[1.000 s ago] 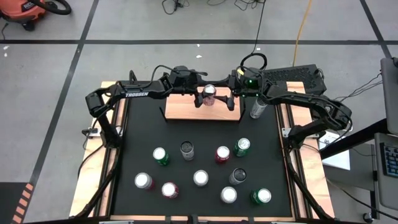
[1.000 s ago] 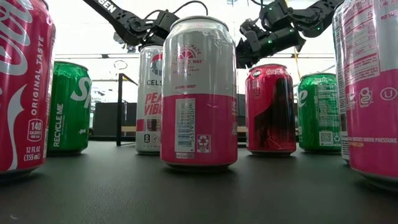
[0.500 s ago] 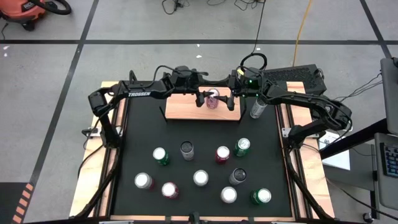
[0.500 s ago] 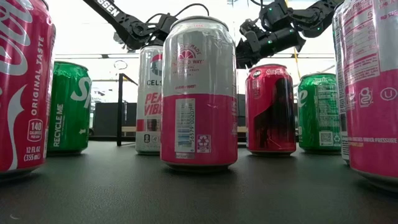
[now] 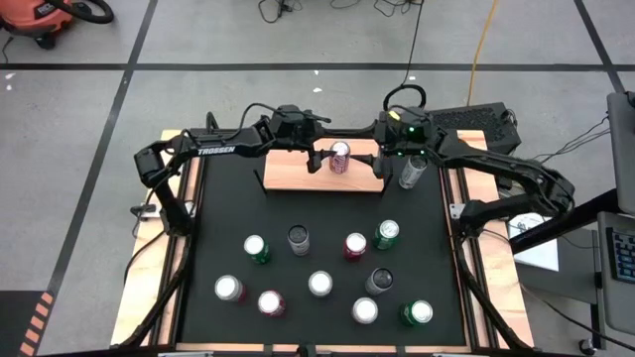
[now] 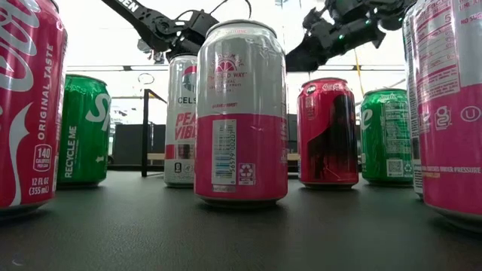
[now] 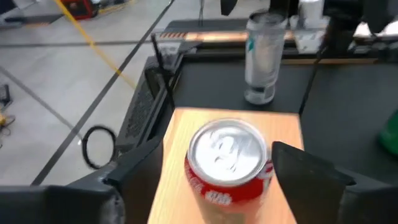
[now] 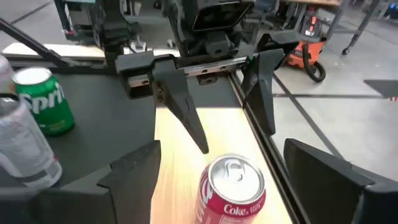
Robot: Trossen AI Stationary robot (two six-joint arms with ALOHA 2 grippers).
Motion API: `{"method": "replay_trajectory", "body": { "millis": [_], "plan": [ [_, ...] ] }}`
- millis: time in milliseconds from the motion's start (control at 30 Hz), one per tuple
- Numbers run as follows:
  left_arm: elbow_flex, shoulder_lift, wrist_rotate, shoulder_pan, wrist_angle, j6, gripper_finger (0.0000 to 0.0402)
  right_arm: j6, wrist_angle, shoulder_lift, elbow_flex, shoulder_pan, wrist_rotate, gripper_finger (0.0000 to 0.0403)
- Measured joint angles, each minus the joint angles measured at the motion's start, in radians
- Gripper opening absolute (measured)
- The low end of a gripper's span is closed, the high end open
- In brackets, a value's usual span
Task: Place canned beverage on shelf
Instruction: Put the top right white soda can on the shelf
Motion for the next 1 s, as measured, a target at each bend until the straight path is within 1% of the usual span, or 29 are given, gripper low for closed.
{"method": "replay_trajectory", "body": {
  "millis": [67,133,233,433,567,667,833,1000],
  "plan": [
    [0.000,-0.010,0.031,0.000,0.001,0.000,0.0333,0.000,-0.047,-0.037,0.000,0.005,-0.002,0.0318],
    [0.000,-0.007,0.035,0.000,0.001,0.003,0.0355,0.000,-0.075,-0.058,0.000,0.017,-0.004,0.0318],
    [0.000,0.010,0.043,0.000,-0.005,0.000,0.0372,-0.002,-0.106,-0.069,-0.006,0.043,-0.006,0.0318],
    [0.000,0.008,0.050,0.011,0.001,0.003,0.0374,-0.010,-0.107,-0.069,-0.034,0.087,-0.006,0.0318],
    [0.000,0.016,0.086,0.029,0.009,-0.004,0.0374,-0.010,-0.105,-0.069,-0.034,0.100,-0.004,0.0318],
    [0.000,0.034,0.079,0.026,0.005,0.002,0.0374,-0.010,-0.106,-0.069,-0.034,0.110,-0.004,0.0318],
    [0.000,0.073,0.068,0.024,0.065,-0.004,0.0374,-0.005,-0.107,-0.069,-0.034,0.117,-0.002,0.0318],
    [0.000,0.098,0.077,0.023,0.071,-0.007,0.0374,-0.005,-0.109,-0.069,-0.034,0.118,-0.003,0.0318]
  ]
}}
